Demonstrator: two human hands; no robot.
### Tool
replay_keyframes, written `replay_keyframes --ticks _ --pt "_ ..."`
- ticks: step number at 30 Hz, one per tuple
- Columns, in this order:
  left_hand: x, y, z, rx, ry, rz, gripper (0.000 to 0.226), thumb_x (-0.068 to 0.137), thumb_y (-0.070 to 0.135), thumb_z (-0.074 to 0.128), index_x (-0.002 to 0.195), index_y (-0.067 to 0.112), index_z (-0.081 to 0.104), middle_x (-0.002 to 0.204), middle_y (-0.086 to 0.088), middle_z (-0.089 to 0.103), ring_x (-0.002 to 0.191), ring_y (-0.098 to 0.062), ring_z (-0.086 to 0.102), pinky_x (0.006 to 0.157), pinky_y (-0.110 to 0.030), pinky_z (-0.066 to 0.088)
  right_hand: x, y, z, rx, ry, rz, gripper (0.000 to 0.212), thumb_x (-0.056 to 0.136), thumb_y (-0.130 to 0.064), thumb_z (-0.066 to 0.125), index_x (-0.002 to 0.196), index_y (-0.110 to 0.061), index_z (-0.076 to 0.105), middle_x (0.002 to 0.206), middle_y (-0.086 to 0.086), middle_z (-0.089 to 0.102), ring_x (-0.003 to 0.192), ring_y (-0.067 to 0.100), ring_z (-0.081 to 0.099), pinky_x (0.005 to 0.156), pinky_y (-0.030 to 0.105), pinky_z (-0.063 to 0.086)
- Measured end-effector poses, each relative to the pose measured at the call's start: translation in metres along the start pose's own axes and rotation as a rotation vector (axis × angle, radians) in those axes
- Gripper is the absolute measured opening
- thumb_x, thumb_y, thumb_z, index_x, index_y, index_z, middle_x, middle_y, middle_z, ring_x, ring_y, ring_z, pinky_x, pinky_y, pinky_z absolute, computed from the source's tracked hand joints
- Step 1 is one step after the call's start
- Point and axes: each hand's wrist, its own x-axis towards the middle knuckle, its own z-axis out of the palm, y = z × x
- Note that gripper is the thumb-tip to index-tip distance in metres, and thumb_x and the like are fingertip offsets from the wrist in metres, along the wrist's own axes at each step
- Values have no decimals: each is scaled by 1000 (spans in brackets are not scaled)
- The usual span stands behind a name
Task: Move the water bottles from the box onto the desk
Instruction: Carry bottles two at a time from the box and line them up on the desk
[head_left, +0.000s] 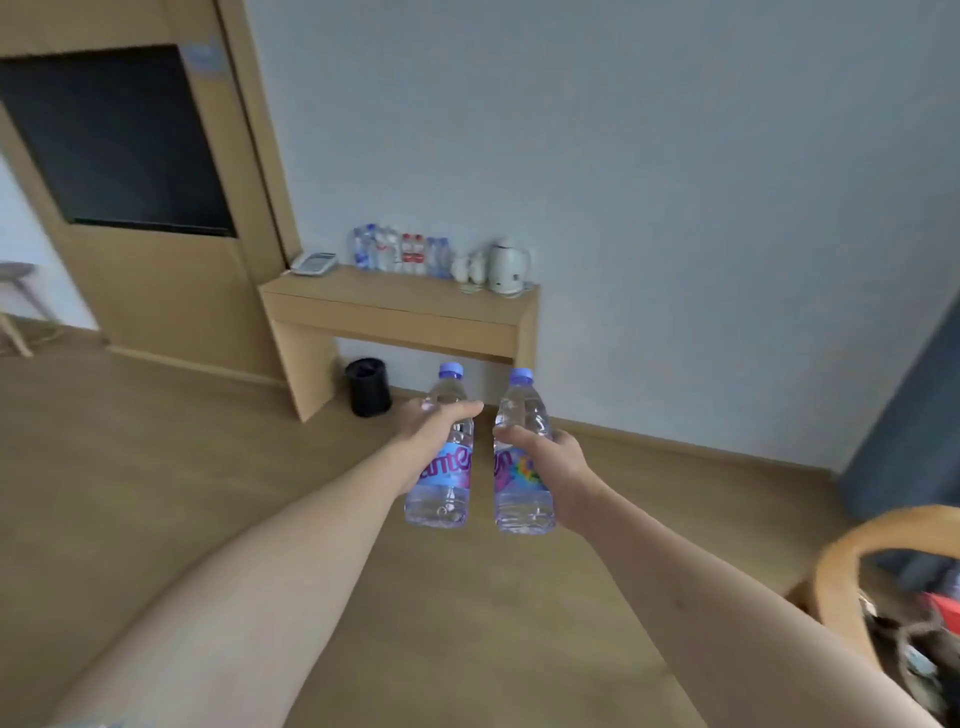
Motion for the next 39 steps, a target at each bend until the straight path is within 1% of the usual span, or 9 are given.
replay_keyframes --ticks 3,10,13,17,24,27,31,35,39 --pt "49 12 -26 7 81 -27 56 64 47 91 101 12 69 69 -7 77 56 -23 75 46 -25 54 63 -16 30 -40 -75 17 41 71 -31 90 99 -13 67 71 10 77 64 28 76 51 33 59" --pt "160 54 -82 44 250 -47 69 49 61 89 99 17 71 80 -8 79 68 -27 78 66 -38 64 191 -64 91 -57 -193 28 45 71 -35 90 101 -16 64 66 5 76 60 24 76 48 29 57" --pt "198 56 -97 26 283 -56 63 49 62 89 93 20 72 77 -5 79 68 -27 78 76 -45 65 230 -72 118 -77 -232 49 48 68 -37 91 102 -17 64 68 5 77 62 25 76 49 30 57" --pt "249 50 -113 -9 304 -97 79 45 65 90 103 17 66 94 -10 78 83 -32 77 86 -52 63 284 -74 153 -89 -276 74 46 69 -36 90 101 -17 63 67 5 76 61 24 76 48 30 57" --pt "371 43 -167 -48 283 -87 83 46 76 87 102 19 68 97 -7 79 88 -29 77 87 -50 62 398 -71 237 -134 -287 94 44 71 -31 89 102 -14 63 71 10 77 61 28 76 49 32 58" --pt "430 51 -204 -28 281 -72 77 47 73 87 98 19 69 89 -4 80 81 -26 78 85 -49 63 451 -78 286 -147 -275 100 57 69 -31 90 114 -10 62 87 18 77 64 30 76 53 34 58" --pt "507 79 -258 8 260 -68 72 52 73 84 98 19 73 80 -1 80 75 -23 79 85 -47 64 518 -102 348 -132 -257 80 49 72 -29 89 108 -12 60 90 18 77 65 30 76 51 34 58" --pt "578 104 -303 19 284 -48 73 53 76 82 96 18 73 79 -2 80 76 -25 78 86 -48 63 577 -125 401 -84 -237 60 50 71 -30 89 107 -14 59 95 20 77 81 36 77 63 45 64" --pt "641 97 -331 4 290 -110 74 52 75 84 95 15 74 78 -5 80 73 -27 79 82 -50 64 632 -127 441 -116 -249 80 49 72 -29 89 110 -12 62 98 21 77 83 38 77 69 49 65"
